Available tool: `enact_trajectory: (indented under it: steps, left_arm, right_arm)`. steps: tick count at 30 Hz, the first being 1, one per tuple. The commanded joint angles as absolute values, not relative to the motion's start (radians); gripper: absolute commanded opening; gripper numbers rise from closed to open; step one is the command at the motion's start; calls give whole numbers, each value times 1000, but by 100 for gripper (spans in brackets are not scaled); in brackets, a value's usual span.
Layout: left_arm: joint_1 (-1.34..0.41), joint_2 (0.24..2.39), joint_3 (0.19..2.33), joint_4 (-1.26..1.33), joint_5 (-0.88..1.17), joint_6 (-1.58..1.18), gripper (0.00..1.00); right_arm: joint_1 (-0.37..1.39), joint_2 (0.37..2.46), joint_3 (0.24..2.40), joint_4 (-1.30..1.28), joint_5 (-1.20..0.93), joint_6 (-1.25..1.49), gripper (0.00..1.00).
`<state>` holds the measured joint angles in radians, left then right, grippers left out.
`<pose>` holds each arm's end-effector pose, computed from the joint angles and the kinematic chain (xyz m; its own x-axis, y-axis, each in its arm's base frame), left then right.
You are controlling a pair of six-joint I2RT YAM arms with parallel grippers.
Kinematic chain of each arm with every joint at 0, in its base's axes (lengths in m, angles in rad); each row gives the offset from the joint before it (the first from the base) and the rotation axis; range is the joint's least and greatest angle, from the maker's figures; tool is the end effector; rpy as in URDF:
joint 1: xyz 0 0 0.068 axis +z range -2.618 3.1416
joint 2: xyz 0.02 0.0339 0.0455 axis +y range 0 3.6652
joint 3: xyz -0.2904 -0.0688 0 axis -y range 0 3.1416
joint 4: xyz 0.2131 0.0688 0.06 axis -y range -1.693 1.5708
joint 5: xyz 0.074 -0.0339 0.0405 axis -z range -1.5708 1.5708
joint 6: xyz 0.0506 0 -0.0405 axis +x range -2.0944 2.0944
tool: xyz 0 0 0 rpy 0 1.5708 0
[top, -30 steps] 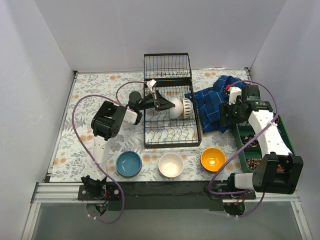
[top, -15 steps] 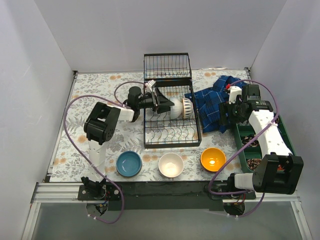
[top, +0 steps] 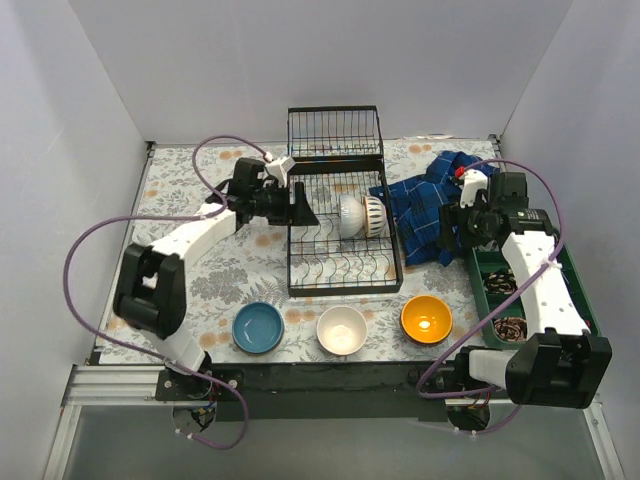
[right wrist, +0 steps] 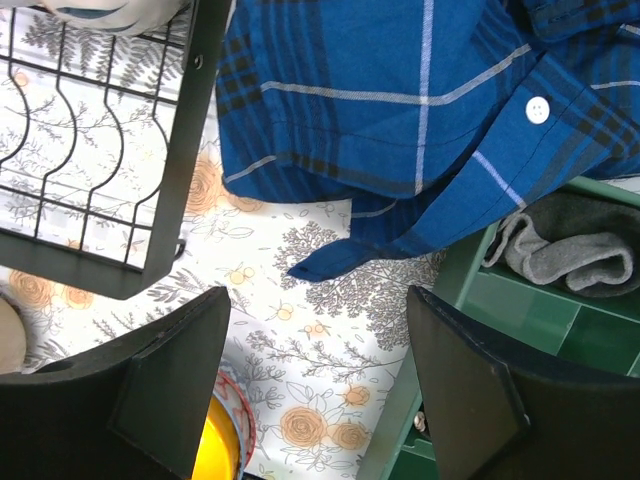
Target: Load the bowls into the dish rack
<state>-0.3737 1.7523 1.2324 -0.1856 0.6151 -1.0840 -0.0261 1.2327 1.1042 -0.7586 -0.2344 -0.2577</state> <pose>0.3384 -0.1641 0.2706 -0.9074 -0.4195 -0.0254 -0.2027 0.4899 -0.8479 0.2208 0.0060 0.3241 -0.7185 -0.2292 -0.6567 -0.3148 0.9491 0.0131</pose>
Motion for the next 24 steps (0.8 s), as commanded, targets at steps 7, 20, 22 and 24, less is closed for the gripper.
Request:
enact_trajectory:
  steps: [7, 20, 22, 24]
  left_arm:
    - [-383, 1254, 1030, -900, 413, -329, 67]
    - [-521, 1026, 905, -1276, 471, -5, 71]
    - [-589, 1020, 899, -1281, 483, -15, 72]
    - [-646, 1023, 887, -1244, 457, -61, 72]
  right_arm:
    - [-31, 1137, 1069, -753, -291, -248, 80]
    - [-28, 1155, 1085, -753, -321, -265, 80]
    - [-28, 1151, 1077, -750, -322, -267, 80]
    - [-28, 1141, 1066, -749, -324, -265, 80]
